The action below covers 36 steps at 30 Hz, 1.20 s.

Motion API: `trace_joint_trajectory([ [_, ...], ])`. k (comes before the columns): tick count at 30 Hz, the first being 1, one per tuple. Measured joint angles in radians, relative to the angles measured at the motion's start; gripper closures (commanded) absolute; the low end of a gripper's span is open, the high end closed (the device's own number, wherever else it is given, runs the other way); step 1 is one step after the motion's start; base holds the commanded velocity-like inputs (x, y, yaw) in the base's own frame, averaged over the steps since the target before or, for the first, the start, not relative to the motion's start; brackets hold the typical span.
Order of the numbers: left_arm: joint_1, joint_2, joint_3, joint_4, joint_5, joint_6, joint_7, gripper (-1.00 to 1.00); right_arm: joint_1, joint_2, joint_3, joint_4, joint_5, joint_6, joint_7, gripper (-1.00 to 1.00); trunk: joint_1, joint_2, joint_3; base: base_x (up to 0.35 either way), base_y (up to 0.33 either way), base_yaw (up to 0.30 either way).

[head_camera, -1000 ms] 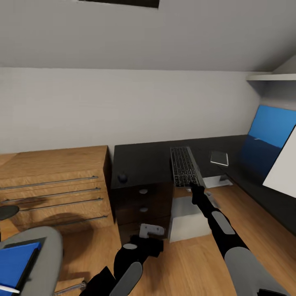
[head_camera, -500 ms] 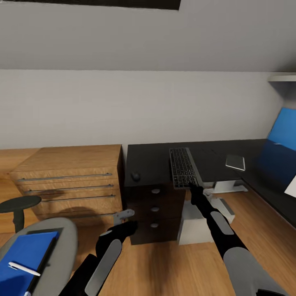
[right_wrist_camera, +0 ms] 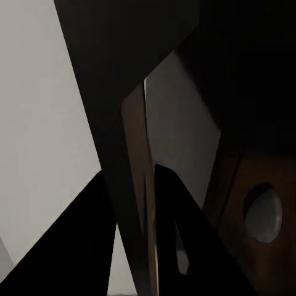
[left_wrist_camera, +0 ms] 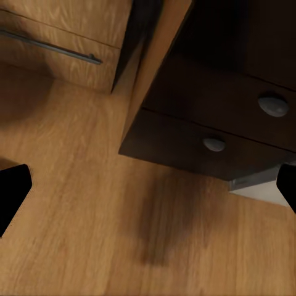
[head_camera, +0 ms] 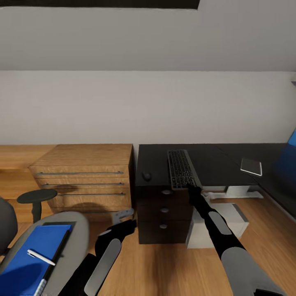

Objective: In the bedroom, organize the workspace by keeping the computer under the desk, ensuring the monitor is on the desk, placing the keyboard on the desk next to the monitor, placing the mouse on the desk next to the keyboard, moving the folder from the swivel chair onto the desk next to the mouse, stacking the notebook on top of the folder with the pen on top of the notebook, and positioning the swivel chair next to the desk.

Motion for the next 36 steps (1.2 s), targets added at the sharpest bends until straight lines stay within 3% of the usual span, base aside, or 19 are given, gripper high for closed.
trace_joint_trajectory([
  [12,0.0,0.0,-0.002,0.0,-0.001,0.0,-0.004,-1.0,0.0,0.004,0.001,0.006,-0.001,0.002,-0.009,1.0,0.0,0.0,0.0,0.0,0.0,0.164],
  [29,0.0,0.0,-0.005,0.0,-0.002,0.001,-0.008,-1.0,-0.001,0.008,-0.003,0.044,-0.027,0.001,0.007,1.0,0.0,0.0,0.0,0.0,0.0,0.006],
  [36,0.0,0.0,-0.03,0.0,-0.002,0.001,-0.008,-1.0,-0.001,0.008,-0.005,0.044,-0.026,-0.002,0.006,1.0,0.0,0.0,0.0,0.0,0.0,0.0],
])
